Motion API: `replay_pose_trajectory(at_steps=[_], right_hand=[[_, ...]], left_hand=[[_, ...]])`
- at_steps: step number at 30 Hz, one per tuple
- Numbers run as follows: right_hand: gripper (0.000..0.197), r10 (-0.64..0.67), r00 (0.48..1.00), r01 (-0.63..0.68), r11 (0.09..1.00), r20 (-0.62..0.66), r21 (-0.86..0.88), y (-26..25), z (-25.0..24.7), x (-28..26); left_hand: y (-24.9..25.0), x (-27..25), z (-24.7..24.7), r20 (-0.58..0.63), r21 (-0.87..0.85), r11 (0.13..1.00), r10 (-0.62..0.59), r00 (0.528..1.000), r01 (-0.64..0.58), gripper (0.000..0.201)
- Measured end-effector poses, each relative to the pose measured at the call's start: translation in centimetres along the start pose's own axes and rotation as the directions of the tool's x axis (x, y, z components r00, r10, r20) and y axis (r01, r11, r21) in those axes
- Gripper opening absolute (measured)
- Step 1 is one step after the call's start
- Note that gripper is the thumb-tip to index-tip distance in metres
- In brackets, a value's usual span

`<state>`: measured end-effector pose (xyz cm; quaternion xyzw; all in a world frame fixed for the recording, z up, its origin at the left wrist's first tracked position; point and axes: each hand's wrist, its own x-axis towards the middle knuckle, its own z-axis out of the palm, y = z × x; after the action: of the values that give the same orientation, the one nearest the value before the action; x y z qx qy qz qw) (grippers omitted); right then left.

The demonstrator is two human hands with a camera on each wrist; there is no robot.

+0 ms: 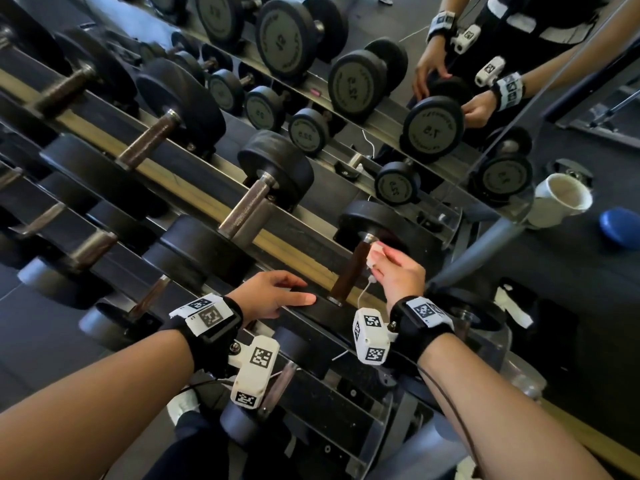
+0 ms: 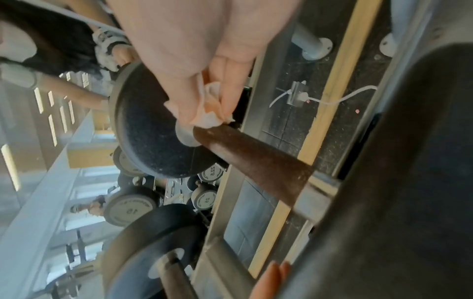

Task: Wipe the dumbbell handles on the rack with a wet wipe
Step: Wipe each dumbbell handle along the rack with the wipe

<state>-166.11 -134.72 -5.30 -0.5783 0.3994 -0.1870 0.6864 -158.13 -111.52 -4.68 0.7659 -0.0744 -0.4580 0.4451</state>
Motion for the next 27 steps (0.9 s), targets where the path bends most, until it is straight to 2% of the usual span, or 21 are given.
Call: replay_pose_trajectory(at_steps=[3,5,8,10,13,15,17,21,27], right_hand=[[0.024,-0.102,0.993,0.116,0.954,0.065,-0.277,0.1,-0.4,0.0],[0.024,-0.135,0.983,0.172,0.919,0.125,-0.355,0.4,-0.8,-0.7],[0.02,-0.071,0.971,0.149,0.925,0.226,-0.349,0.6,-1.6,-1.4],[0.017,-0.051,0.973,0.122,0.941,0.224,-0.317,0.2,-2.2,-0.9],[0.018,-0.133,0.984,0.16,0.949,0.117,-0.272,-0.5,-1.8,0.2],[0.02,-0.206,0.973,0.228,0.92,0.102,-0.319,-0.2,-0.8,-0.1],[0.019,-0.226,0.966,0.257,0.881,0.124,-0.396,0.6,-0.4,-1.1],[0.015,-0.082,0.961,0.191,0.889,0.265,-0.415,0.8,-1.7,-1.5],[0.016,-0.066,0.991,0.093,0.966,0.118,-0.239,0.2,-0.9,0.0]], left_hand=[[0.0,-0.1,0.1,-0.006,-0.006,1.0,0.003,1.0,-0.003,0.038],[0.0,-0.1,0.1,-0.01,-0.006,1.0,0.004,1.0,-0.004,0.039],[0.2,-0.1,0.1,-0.01,0.002,1.0,0.008,1.0,-0.008,0.039],[0.3,-0.1,0.1,-0.011,0.021,1.0,0.013,1.0,-0.013,0.039],[0.3,-0.1,0.1,-0.014,0.035,0.999,0.016,1.0,-0.016,0.038],[0.3,-0.1,0.1,-0.019,0.028,1.0,0.009,1.0,-0.009,0.037],[0.4,0.0,0.2,-0.018,0.015,1.0,0.002,1.0,-0.001,0.035],[0.5,0.0,0.1,-0.003,-0.003,1.0,-0.009,1.0,0.009,0.039],[0.2,-0.2,0.3,-0.009,-0.039,0.999,-0.014,1.0,0.013,0.045]])
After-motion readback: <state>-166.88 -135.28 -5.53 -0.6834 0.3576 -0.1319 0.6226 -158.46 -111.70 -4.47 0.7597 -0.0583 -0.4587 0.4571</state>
